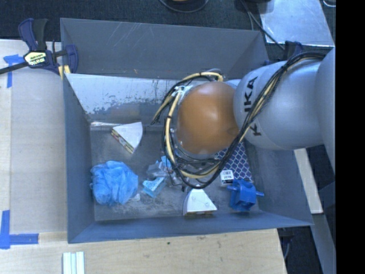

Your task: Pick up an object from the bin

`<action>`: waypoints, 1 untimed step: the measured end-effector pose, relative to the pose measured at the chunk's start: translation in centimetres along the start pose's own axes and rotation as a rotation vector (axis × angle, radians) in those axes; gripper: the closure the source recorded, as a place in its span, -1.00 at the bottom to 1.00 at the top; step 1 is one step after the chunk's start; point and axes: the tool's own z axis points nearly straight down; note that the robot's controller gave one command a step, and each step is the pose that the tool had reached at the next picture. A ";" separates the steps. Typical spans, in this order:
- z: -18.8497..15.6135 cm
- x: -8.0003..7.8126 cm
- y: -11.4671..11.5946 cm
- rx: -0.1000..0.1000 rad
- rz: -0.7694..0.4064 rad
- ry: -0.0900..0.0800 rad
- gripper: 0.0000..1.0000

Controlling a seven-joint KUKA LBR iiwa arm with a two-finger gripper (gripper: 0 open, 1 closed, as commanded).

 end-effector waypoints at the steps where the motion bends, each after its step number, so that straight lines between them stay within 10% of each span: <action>1: -0.6 0.1 0.1 -0.004 0.000 0.002 1.00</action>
Offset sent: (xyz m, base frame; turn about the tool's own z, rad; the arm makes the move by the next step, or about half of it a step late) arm 0.0000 -0.0002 0.0469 0.0000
